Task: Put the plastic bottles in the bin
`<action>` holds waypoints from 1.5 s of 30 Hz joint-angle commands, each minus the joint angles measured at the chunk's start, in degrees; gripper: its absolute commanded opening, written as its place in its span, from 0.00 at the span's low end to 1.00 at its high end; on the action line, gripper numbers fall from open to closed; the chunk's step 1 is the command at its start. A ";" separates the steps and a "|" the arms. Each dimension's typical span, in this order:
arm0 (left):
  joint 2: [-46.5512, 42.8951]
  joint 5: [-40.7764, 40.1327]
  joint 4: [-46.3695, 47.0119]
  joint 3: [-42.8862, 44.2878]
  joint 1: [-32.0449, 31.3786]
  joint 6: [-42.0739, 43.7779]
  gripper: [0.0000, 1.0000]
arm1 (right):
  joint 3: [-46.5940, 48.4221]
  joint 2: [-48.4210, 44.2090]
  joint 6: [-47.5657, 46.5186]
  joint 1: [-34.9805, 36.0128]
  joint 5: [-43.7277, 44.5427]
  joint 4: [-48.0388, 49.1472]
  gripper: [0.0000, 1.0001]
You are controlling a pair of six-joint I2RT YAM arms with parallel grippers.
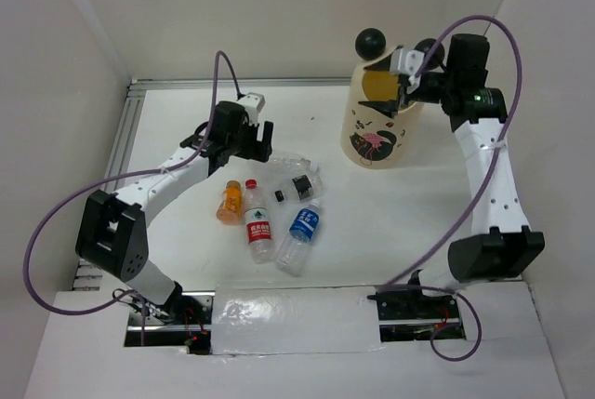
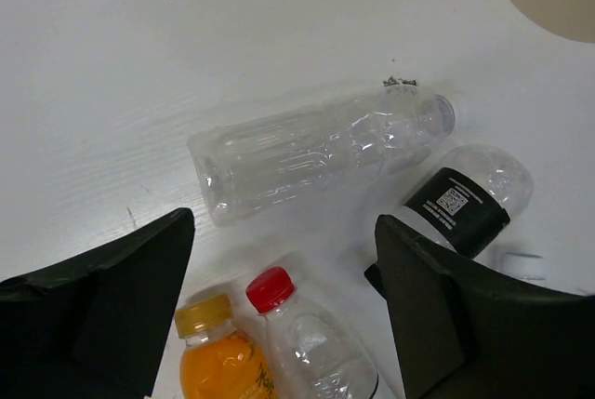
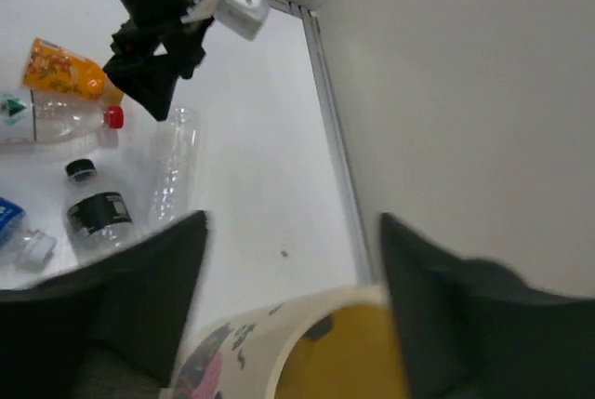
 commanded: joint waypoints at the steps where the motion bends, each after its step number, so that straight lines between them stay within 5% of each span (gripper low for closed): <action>1: 0.70 -4.08 -0.58 2.83 -0.91 7.64 0.90 | -1.55 -3.34 1.40 7.94 11.42 -4.07 0.44; 3: 0.70 -4.60 0.74 2.30 -0.91 10.01 0.77 | -5.30 -3.95 3.24 11.39 14.25 -3.47 0.21; 4: 0.70 -5.21 0.75 2.30 -0.91 10.03 0.71 | -6.55 -3.95 3.86 15.24 17.66 -3.47 0.23; 6: 0.70 -7.66 -1.62 3.53 -0.91 8.20 0.54 | -9.44 -2.56 8.31 19.91 22.59 -2.24 0.45; 7: 0.70 -8.38 -2.50 3.53 -0.91 6.70 0.54 | -9.98 -1.42 8.87 24.63 27.06 -2.24 0.60; 9: -0.52 -8.38 -6.45 3.53 0.75 2.58 0.67 | -11.21 1.04 9.66 28.97 31.65 -2.68 0.82; 10: -2.79 -8.38 -7.94 2.92 0.76 -2.23 0.84 | -14.53 2.53 9.66 31.94 33.67 -1.37 0.85; 12: -5.70 -8.38 -11.88 1.43 2.16 -6.48 0.92 | -18.32 3.51 7.83 34.34 38.51 2.05 0.88; 21: -16.16 -10.85 -24.64 -6.66 1.64 -18.18 0.97 | -20.54 16.95 -3.69 36.63 47.04 4.79 0.88; 28: -18.63 -8.13 -23.52 -12.29 1.64 -21.00 0.97 | -20.01 24.08 -6.68 37.34 50.03 6.46 0.89; 34: -19.69 -7.59 -22.19 -15.19 1.64 -22.76 0.97 | -21.68 27.16 -7.91 37.34 51.45 8.57 0.75; 35: -19.69 -7.59 -22.19 -15.19 1.64 -22.76 0.97 | -20.46 27.16 -8.44 37.34 50.84 6.31 0.62; 39: -20.21 -7.59 -21.58 -16.42 1.64 -23.28 0.97 | -18.70 22.44 -8.44 34.63 45.66 1.46 0.37; 45: -20.21 -5.14 -19.65 -17.56 1.64 -23.90 0.97 | -14.66 8.30 -7.30 30.66 39.51 -2.33 0.30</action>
